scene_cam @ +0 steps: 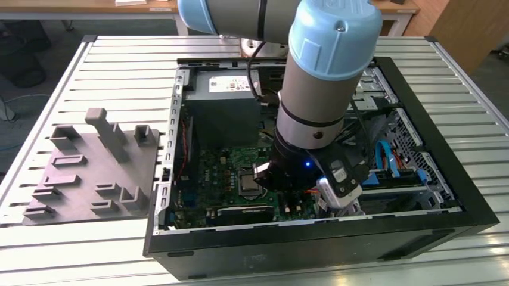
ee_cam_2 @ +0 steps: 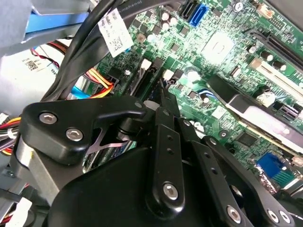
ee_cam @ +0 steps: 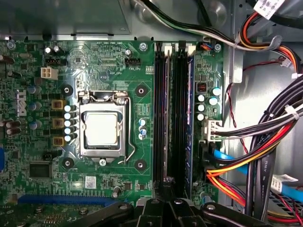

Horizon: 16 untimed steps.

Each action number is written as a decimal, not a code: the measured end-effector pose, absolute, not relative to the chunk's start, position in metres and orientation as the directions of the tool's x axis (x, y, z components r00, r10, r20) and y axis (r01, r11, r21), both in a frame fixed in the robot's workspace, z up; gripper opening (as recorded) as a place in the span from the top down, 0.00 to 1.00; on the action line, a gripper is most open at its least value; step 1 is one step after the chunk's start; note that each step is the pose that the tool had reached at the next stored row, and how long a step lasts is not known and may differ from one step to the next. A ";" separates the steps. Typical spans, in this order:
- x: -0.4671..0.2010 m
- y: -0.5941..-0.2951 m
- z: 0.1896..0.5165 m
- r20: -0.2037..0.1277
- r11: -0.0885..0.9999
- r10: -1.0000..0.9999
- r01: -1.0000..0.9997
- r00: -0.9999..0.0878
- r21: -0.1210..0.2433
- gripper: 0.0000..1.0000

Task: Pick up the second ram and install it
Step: 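Press down the second ram until it locks into place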

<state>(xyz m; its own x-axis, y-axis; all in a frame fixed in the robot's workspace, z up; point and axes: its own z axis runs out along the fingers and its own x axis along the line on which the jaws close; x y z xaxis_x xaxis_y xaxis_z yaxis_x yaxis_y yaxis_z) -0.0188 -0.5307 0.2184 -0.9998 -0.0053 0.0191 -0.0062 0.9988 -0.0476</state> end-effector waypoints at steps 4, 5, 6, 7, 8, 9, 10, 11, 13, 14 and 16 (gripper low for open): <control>-0.019 -0.532 0.218 0.019 0.999 -0.005 -0.006 -1.000 -0.050 0.90; -0.019 -0.532 0.218 0.019 0.999 -0.005 -0.006 -1.000 -0.051 0.90; -0.019 -0.533 0.218 0.019 0.999 -0.005 -0.006 -1.000 -0.051 0.90; -0.019 -0.533 0.218 0.019 0.999 -0.005 -0.006 -1.000 -0.051 0.90; -0.018 -0.533 0.218 0.019 0.999 -0.005 -0.006 -1.000 -0.051 0.90; -0.018 -0.534 0.218 0.020 0.999 -0.005 -0.006 -1.000 -0.051 0.90; -0.018 -0.534 0.218 0.020 0.999 -0.005 -0.006 -1.000 -0.051 0.90; -0.017 -0.534 0.218 0.020 0.999 -0.005 -0.006 -1.000 -0.051 0.90; -0.017 -0.534 0.218 0.020 0.999 -0.005 -0.006 -1.000 -0.051 0.90; -0.017 -0.534 0.218 0.020 0.999 -0.005 -0.006 -1.000 -0.051 0.90; -0.017 -0.534 0.222 0.020 0.999 -0.005 -0.006 -1.000 -0.050 0.90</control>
